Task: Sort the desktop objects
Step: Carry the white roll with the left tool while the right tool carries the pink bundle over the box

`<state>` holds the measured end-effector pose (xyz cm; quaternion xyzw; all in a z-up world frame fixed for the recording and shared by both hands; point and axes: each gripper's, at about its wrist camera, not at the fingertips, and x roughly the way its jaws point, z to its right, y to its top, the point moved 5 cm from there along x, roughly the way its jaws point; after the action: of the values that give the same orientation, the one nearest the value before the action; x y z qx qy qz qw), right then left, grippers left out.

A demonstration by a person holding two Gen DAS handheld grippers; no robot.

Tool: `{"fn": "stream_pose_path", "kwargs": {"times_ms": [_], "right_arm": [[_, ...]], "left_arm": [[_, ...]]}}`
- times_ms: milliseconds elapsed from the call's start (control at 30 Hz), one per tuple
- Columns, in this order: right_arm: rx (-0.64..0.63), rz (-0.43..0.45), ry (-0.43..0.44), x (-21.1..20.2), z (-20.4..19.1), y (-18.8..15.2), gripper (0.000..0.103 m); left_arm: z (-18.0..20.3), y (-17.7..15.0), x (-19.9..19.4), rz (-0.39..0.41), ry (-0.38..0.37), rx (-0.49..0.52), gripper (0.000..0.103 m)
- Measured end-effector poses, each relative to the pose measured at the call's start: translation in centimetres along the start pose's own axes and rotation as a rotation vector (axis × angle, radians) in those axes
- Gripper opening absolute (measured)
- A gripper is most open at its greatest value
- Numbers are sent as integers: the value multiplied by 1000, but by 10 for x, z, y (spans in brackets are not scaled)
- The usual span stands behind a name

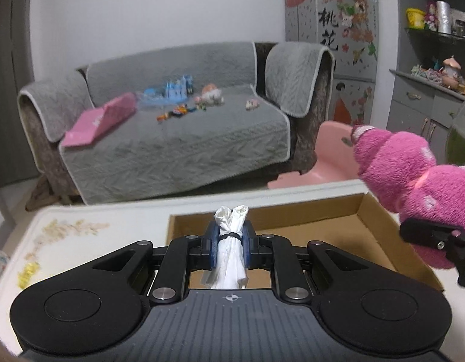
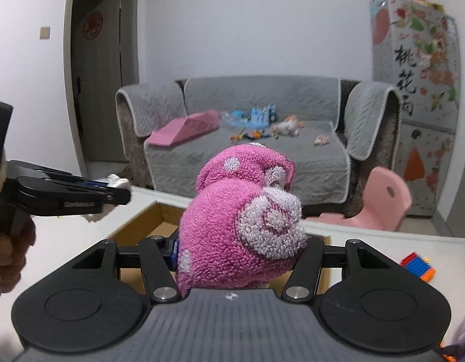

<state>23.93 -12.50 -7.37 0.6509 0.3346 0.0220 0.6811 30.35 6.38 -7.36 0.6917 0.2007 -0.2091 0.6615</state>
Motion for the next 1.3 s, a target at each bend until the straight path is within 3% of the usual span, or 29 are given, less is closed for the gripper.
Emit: {"fn": "stream_pose_path", "kwargs": {"times_ms": [200,467,667,933,1167,1300], "right_arm": [[7,-85,13,27,0,-22,53],[2,-191,11,43,-3,-49,53],[-2,-259,13,34,-5,-76,53],[34,-263,26,2,-13,-88,53],[15,-269,39,-8,-15,-93,54],[-13,-240,54,-1,-21,-78,54]], "left_arm": [[-9,-26,39,-79,-3,-37,20],[-17,-74,56,-192,-6,-76,20],[-13,-92,34,-198,-12,-59,21],[0,-106,8,-220,-16,-36,21],[11,-120,-17,-236,-41,-14,21],[13,-123,-21,-240,-44,-4,21]]}}
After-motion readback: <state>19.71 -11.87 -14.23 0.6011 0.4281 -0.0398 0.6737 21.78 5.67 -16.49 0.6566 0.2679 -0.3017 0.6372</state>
